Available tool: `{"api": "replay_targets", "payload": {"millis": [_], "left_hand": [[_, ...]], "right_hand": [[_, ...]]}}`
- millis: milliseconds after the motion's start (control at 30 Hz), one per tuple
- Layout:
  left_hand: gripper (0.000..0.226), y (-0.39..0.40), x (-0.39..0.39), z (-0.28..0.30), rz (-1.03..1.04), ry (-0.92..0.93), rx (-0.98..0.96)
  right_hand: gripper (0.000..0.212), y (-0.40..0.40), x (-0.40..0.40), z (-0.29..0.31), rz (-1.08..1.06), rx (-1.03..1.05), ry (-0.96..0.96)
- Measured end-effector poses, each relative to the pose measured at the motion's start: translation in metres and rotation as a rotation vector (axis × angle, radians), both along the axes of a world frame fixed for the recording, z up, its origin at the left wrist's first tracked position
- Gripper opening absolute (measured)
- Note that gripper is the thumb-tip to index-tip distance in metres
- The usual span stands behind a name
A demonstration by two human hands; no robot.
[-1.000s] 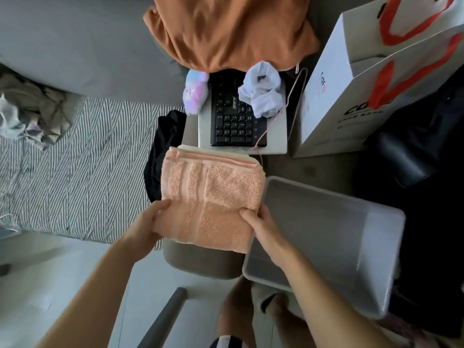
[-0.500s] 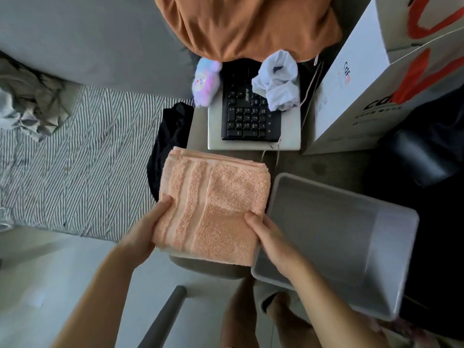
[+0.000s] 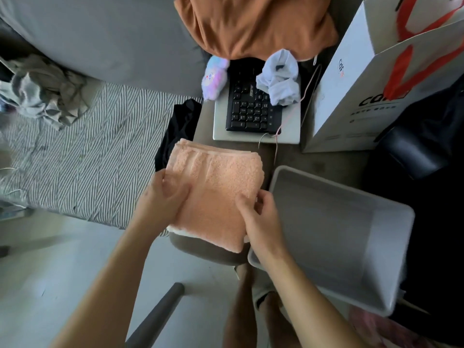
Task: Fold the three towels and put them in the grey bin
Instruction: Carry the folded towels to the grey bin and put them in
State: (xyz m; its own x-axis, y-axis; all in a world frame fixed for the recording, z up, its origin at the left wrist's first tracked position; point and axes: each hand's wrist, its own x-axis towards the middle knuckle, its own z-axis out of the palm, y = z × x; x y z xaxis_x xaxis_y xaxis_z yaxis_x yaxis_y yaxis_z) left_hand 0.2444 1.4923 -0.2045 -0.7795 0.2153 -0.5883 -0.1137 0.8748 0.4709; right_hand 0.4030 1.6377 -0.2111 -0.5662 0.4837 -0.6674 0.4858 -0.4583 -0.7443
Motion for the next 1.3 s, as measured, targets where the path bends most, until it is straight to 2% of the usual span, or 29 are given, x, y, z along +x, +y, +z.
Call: {"api": "replay_targets", "payload": {"millis": [33, 100, 200, 267, 333, 400, 467, 533, 600, 667, 767, 867, 967, 1033, 1067, 1133, 1200, 1267, 1300], "left_hand": [[0.073, 0.000, 0.002, 0.004, 0.018, 0.025, 0.008], [0.061, -0.001, 0.005, 0.015, 0.088, 0.047, 0.070], [0.053, -0.011, 0.018, 0.034, 0.224, 0.051, 0.234], [0.055, -0.010, 0.041, 0.052, 0.342, -0.002, 0.418], [0.068, -0.004, 0.073, 0.061, 0.382, -0.139, 0.518], [0.078, 0.005, 0.114, 0.055, 0.380, -0.407, 0.488], [0.063, 0.021, 0.159, 0.038, 0.408, -0.718, 0.487], [0.045, 0.042, 0.199, 0.018, 0.439, -0.868, 0.470], [0.043, 0.062, 0.223, -0.007, 0.400, -0.787, 0.434], [0.044, 0.079, 0.227, -0.029, 0.336, -0.614, 0.429], [0.046, 0.097, 0.209, -0.054, 0.148, -0.428, 0.426], [0.049, 0.104, 0.192, -0.080, -0.011, -0.268, 0.314], [0.051, 0.104, 0.189, -0.105, -0.178, -0.089, 0.062], [0.052, 0.097, 0.199, -0.116, -0.343, 0.048, -0.023], [0.053, 0.095, 0.207, -0.119, -0.419, 0.093, -0.055], [0.054, 0.094, 0.225, -0.125, -0.493, 0.059, -0.100], [0.054, 0.098, 0.237, -0.132, -0.547, -0.065, -0.095], [0.051, 0.103, 0.238, -0.142, -0.660, -0.143, -0.138], [0.049, 0.103, 0.236, -0.149, -0.733, -0.168, -0.194]], "right_hand": [[0.052, 0.002, -0.001, 0.001, 0.036, -0.062, -0.015], [0.048, 0.008, -0.001, 0.007, 0.082, -0.083, -0.031], [0.033, 0.023, 0.010, 0.027, 0.031, -0.168, 0.121], [0.034, 0.037, 0.034, 0.041, 0.034, -0.273, 0.236], [0.042, 0.055, 0.068, 0.048, 0.038, -0.338, 0.270], [0.056, 0.076, 0.109, 0.047, 0.042, -0.382, 0.230], [0.063, 0.096, 0.149, 0.041, 0.031, -0.394, 0.134], [0.058, 0.115, 0.186, 0.024, 0.017, -0.276, 0.027], [0.038, 0.131, 0.210, 0.003, 0.030, -0.124, -0.086], [0.022, 0.143, 0.222, -0.021, 0.024, -0.042, -0.150], [0.028, 0.147, 0.224, -0.052, -0.048, -0.014, -0.145], [0.034, 0.135, 0.212, -0.093, -0.087, -0.022, -0.159], [0.032, 0.114, 0.200, -0.143, -0.014, -0.085, -0.350], [0.023, 0.102, 0.196, -0.168, 0.104, -0.079, -0.496], [0.019, 0.096, 0.195, -0.176, 0.092, -0.055, -0.554], [0.020, 0.086, 0.194, -0.185, -0.034, -0.008, -0.581], [0.023, 0.079, 0.192, -0.191, -0.105, -0.016, -0.558], [0.022, 0.076, 0.190, -0.194, -0.030, -0.003, -0.585], [0.014, 0.076, 0.191, -0.196, 0.007, 0.035, -0.606]]}}
